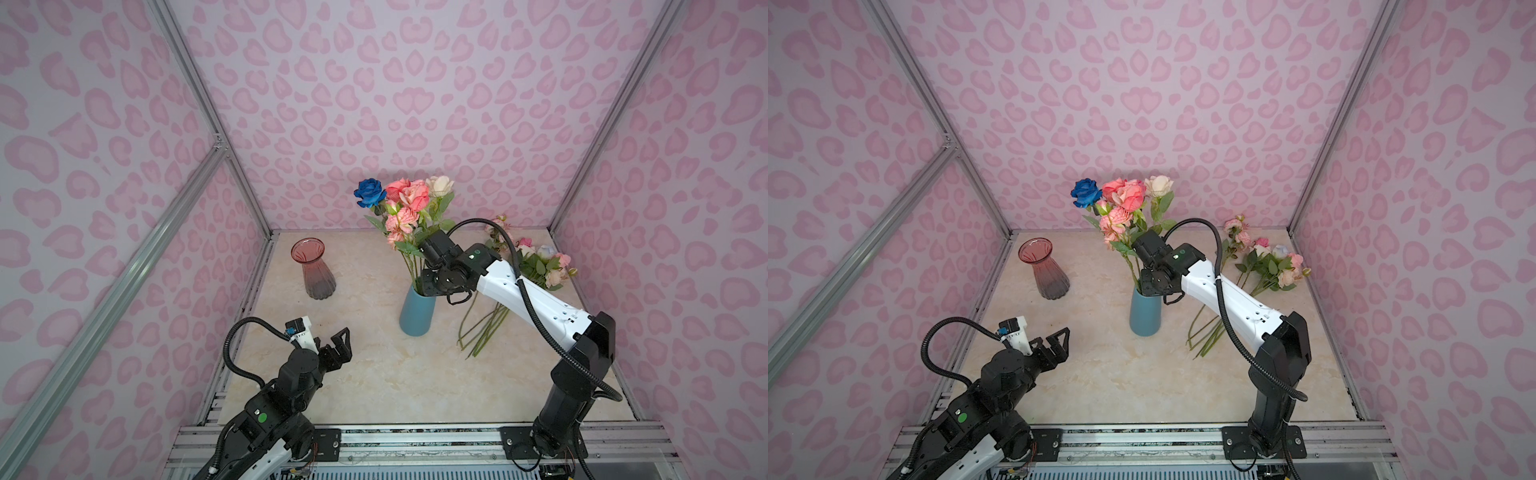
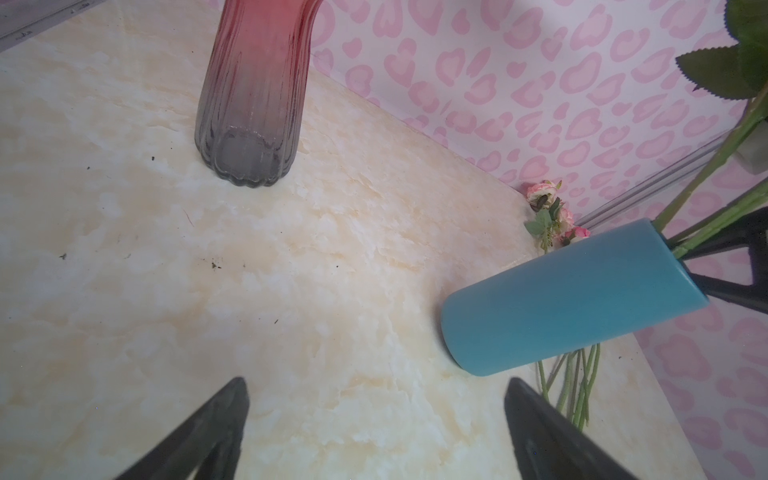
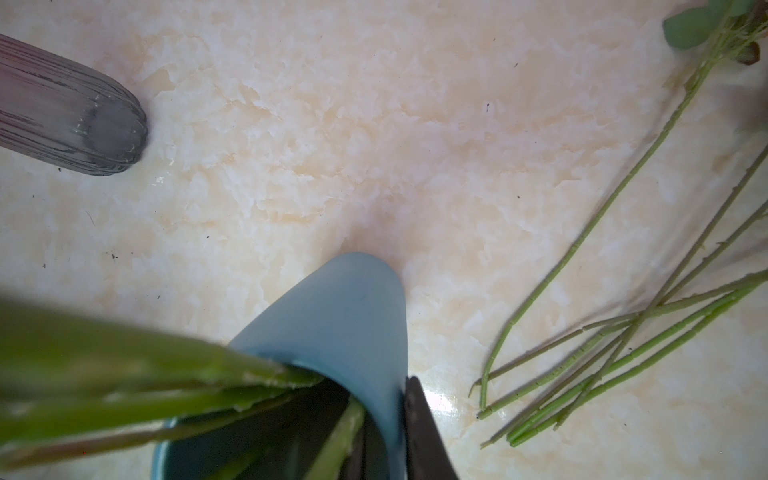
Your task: Arrange the flowers into the vase
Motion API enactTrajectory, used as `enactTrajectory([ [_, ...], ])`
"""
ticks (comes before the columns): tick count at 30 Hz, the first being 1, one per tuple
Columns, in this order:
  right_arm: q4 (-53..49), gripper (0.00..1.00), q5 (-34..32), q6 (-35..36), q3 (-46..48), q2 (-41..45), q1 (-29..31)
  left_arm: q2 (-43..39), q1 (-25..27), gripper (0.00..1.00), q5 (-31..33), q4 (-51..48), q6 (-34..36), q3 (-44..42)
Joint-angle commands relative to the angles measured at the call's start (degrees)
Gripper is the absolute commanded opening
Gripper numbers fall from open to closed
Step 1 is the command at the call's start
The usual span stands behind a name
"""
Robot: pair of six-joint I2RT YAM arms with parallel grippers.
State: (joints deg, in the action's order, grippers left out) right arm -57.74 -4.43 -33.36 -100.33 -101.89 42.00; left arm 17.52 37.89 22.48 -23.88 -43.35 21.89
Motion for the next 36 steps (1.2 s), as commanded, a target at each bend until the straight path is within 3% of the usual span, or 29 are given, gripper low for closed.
enactTrajectory([
  [1, 0.44, 0.06, 0.12, 0.59, 0.21, 0.08, 0.01, 0.37, -0.07, 0.97, 0.9, 1.24, 0.45, 0.86],
  [24, 3.32, 0.0, -3.24, 4.72, -3.21, -0.39, -0.83, 1.9, -0.01, 0.97, 0.33, 1.64, 0.51, 1.65],
  [36, 6.25, 0.0, -2.91, 5.98, -3.64, -1.33, -5.11, 2.83, -0.01, 0.97, -0.14, 1.52, 1.14, 2.94],
])
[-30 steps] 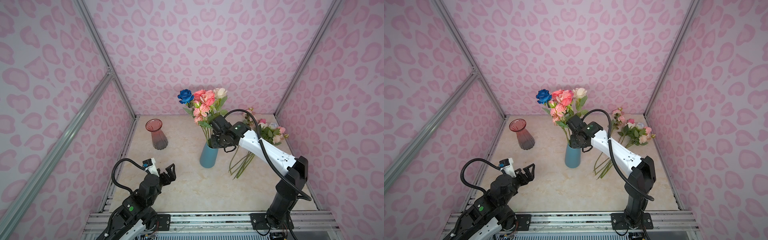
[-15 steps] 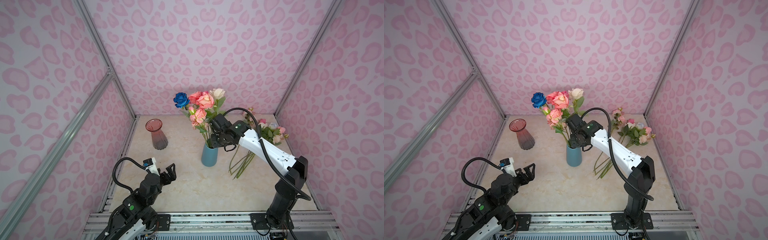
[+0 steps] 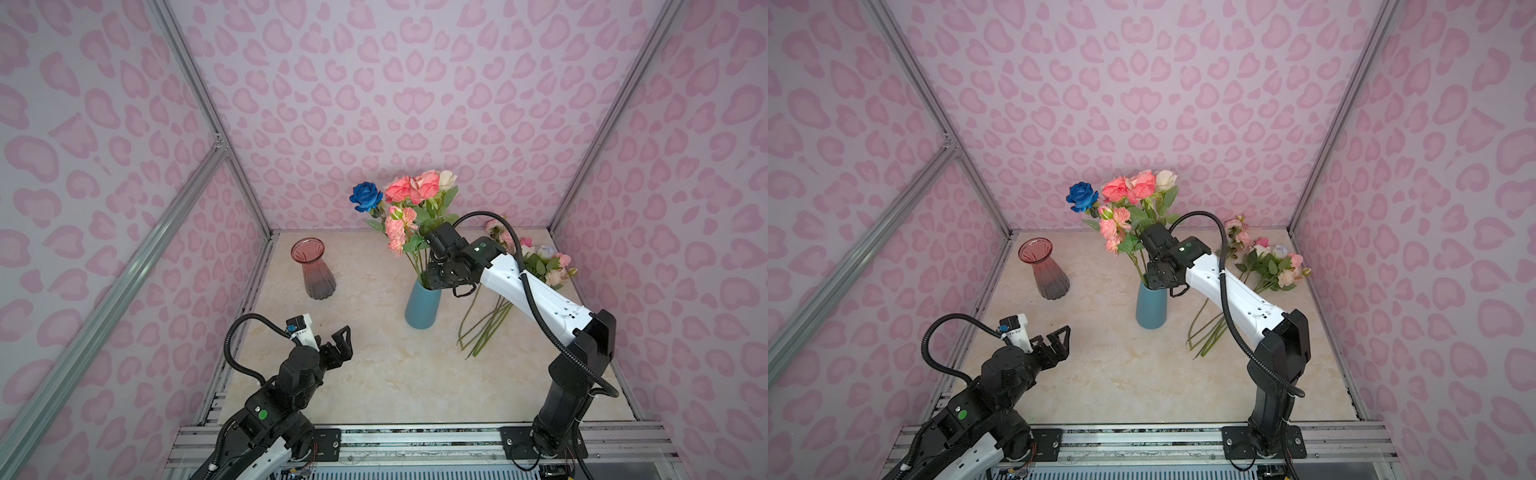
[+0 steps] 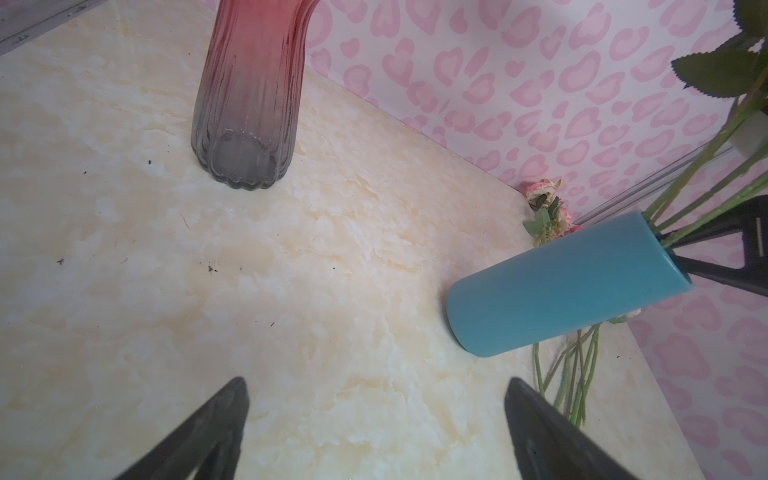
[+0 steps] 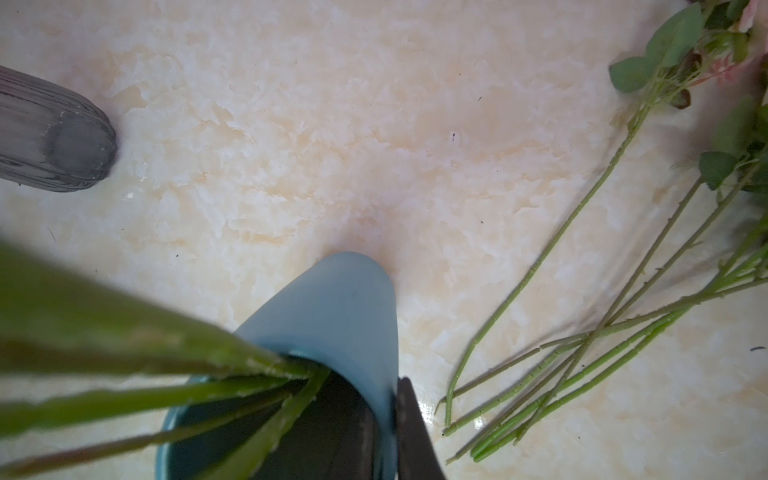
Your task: Arrange the flowers into the vase
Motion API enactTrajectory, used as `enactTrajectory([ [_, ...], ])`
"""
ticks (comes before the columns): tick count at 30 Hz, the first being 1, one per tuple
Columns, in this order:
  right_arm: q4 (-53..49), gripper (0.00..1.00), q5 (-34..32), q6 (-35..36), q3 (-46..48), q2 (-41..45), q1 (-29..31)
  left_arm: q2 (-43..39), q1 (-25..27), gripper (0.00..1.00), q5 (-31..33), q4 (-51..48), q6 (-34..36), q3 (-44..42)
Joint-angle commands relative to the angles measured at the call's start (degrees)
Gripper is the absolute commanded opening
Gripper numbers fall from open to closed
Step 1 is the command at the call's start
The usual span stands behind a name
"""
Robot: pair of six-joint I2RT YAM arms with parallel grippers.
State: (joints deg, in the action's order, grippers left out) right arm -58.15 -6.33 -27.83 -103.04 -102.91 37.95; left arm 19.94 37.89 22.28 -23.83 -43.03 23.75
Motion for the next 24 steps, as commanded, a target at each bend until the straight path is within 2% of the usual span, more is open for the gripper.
enactTrajectory([
  [1, 6.56, 0.0, -0.95, 0.88, -1.67, -0.76, -1.86, 0.82, -0.01, 0.97, -0.04, 1.36, 1.01, 1.56],
  [14, 2.64, 0.0, -0.65, 6.72, -14.86, -10.74, -8.61, 2.84, -0.03, 0.97, -0.75, -0.29, 2.55, 5.7],
  [24, -7.58, 0.0, -2.89, 11.31, -35.67, -22.51, -10.28, 2.64, -0.02, 0.97, -0.93, -1.31, 3.37, 6.96],
])
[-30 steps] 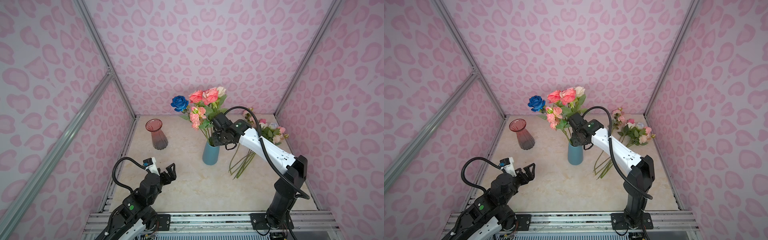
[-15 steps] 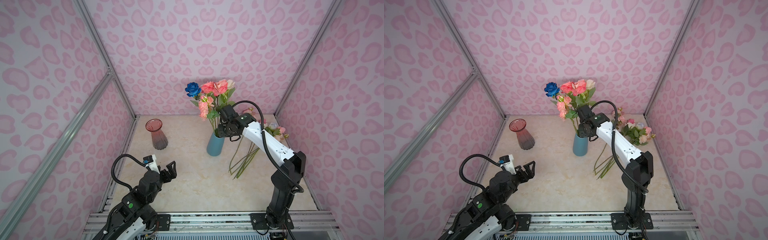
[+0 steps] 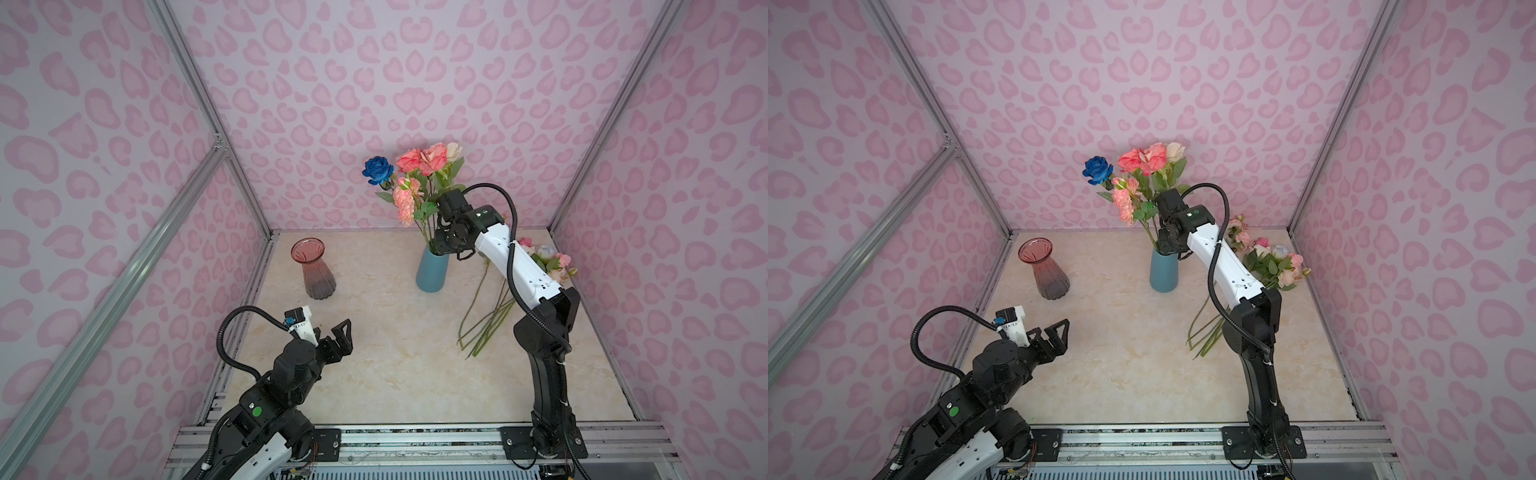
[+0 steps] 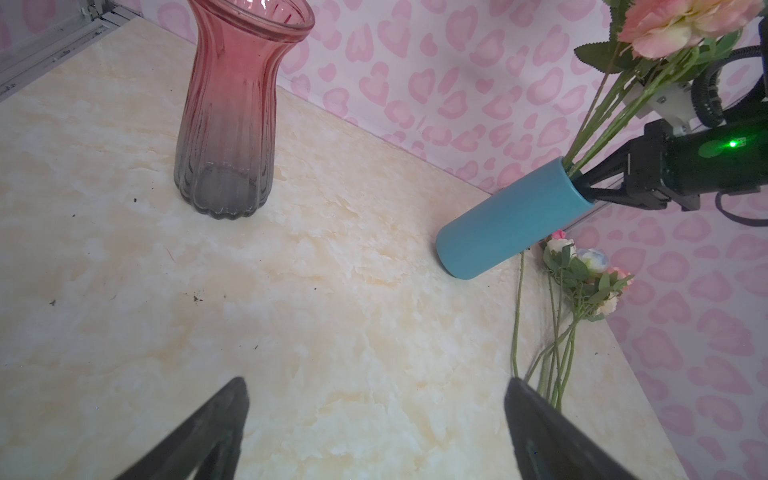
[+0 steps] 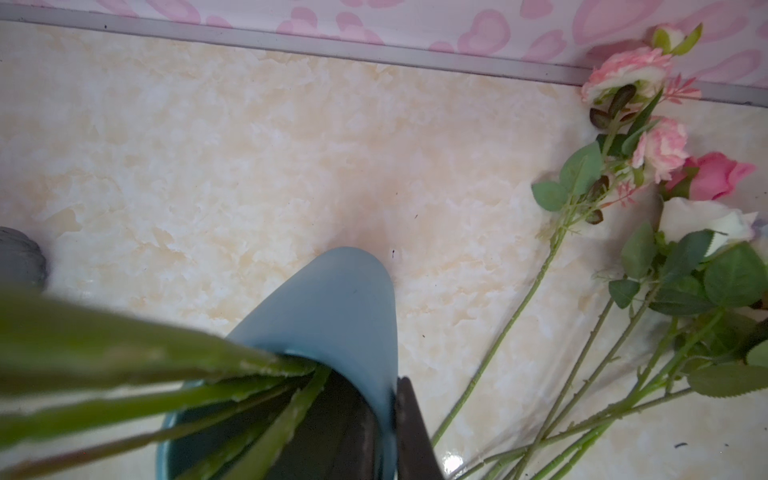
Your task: Arrange the flowers into the vase
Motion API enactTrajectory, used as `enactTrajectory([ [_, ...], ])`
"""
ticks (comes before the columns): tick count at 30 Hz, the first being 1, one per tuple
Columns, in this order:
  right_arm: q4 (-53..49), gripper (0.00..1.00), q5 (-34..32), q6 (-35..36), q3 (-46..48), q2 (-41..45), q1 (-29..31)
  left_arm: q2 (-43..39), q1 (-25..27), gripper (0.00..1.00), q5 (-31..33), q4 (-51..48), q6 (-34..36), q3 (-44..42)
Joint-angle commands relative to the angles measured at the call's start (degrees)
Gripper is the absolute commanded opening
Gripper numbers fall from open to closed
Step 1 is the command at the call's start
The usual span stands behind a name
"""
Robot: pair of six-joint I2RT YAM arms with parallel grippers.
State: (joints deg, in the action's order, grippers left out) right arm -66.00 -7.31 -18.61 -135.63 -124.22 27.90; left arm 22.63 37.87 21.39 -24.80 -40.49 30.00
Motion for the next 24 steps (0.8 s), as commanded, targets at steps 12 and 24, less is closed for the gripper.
enactTrajectory([
  [12, -1.15, 0.0, -0.38, 3.85, -7.45, -4.71, -2.51, 1.45, 0.01, 0.97, -0.93, -0.09, 1.04, 1.33],
  [24, -1.33, 0.09, 1.77, 3.29, -6.62, -4.9, -4.1, 1.76, 0.01, 0.97, -0.77, 0.66, 0.1, 0.86],
])
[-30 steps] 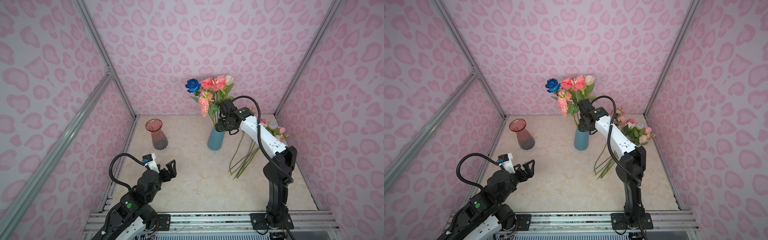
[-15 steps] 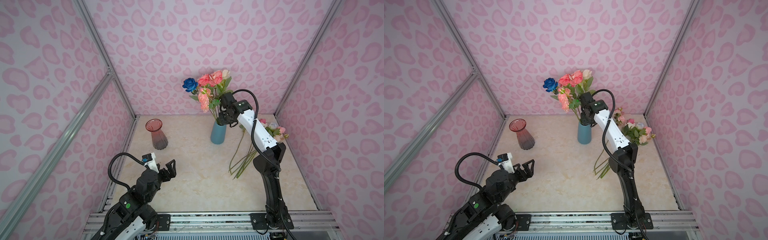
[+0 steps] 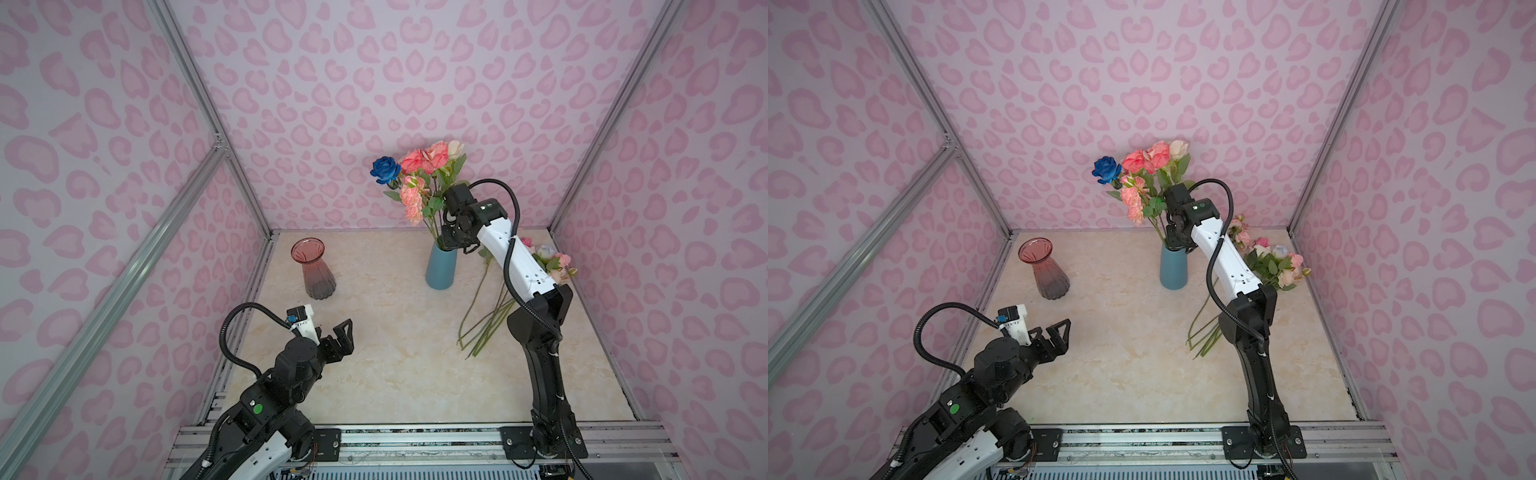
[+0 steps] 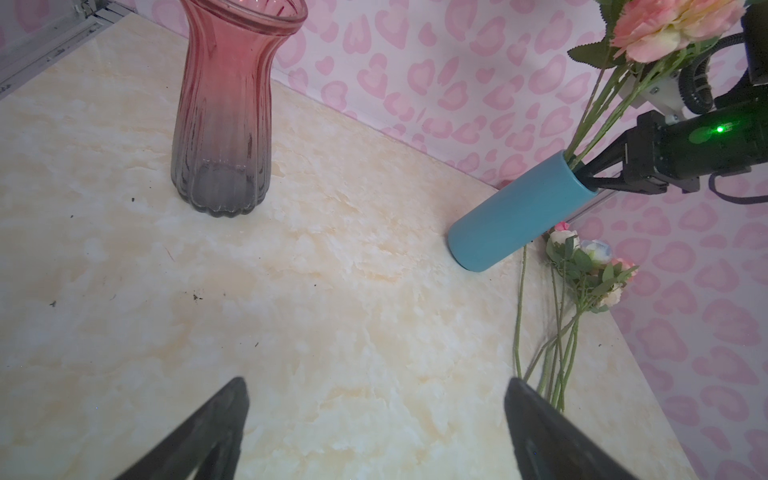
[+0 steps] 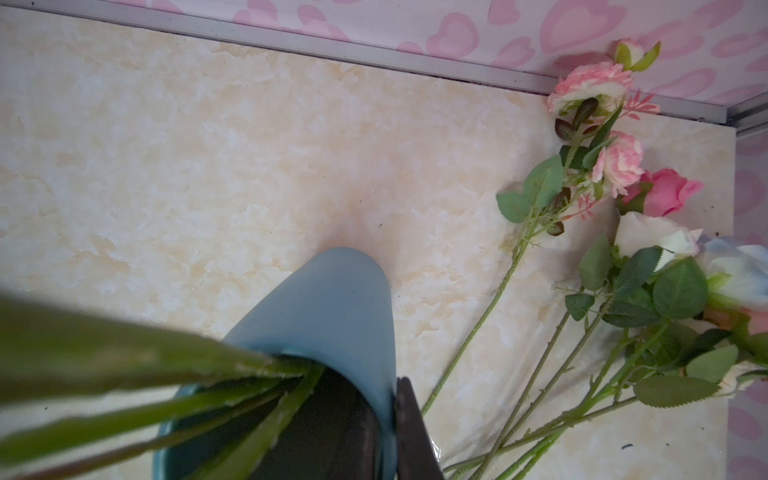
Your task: Arrange the flowers into the vase
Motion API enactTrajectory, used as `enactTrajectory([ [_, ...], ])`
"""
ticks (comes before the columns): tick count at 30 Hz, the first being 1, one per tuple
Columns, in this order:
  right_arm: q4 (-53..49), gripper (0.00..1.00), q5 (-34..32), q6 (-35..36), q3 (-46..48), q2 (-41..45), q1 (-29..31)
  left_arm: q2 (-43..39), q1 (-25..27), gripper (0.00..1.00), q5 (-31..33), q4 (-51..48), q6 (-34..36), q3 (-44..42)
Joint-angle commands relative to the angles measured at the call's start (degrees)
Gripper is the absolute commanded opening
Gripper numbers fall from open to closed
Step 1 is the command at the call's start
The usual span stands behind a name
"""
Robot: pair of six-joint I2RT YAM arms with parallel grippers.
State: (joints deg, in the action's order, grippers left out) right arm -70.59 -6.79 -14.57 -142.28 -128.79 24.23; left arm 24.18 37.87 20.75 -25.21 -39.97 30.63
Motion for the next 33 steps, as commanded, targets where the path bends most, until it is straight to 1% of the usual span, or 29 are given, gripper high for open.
enactTrajectory([
  [1, 3.35, 0.1, 1.29, -0.79, 0.03, -0.21, -0.63, 0.25, 0.01, 0.97, -0.1, 1.11, -0.47, 0.28],
  [9, 3.88, 0.19, 3.71, -1.14, -1.99, -0.77, -1.29, 1.34, 0.01, 0.97, 0.24, 1.22, 0.42, 1.42],
  [17, 3.32, 0.2, 4.06, -1.06, -2.26, -0.35, -1.68, 1.48, 0.01, 0.97, 1.26, 0.6, 1.78, 2.92],
  [20, 3.09, 0.23, 3.62, -1.0, -1.13, 1.09, -1.66, 1.82, 0.01, 0.97, 2.56, 0.6, 2.08, 4.15],
  [24, 2.35, 0.28, 4.06, -0.89, 2.99, 4.48, -1.64, 4.04, -0.03, 0.98, 4.77, 0.03, 3.45, 8.01],
  [28, 5.68, 0.32, 4.12, -0.55, 11.93, 10.79, -1.27, 8.61, -0.21, 0.98, 6.31, -1.4, 4.76, 13.22],
  [31, 8.9, 0.33, 3.68, -0.9, 17.82, 16.22, -1.25, 12.54, -1.06, 1.0, 5.84, -2.45, 6.13, 17.53],
  [33, 10.66, 0.33, 3.71, -1.46, 20.9, 19.35, -1.21, 15.54, -2.8, 1.0, 4.52, -3.79, 7.79, 21.2],
])
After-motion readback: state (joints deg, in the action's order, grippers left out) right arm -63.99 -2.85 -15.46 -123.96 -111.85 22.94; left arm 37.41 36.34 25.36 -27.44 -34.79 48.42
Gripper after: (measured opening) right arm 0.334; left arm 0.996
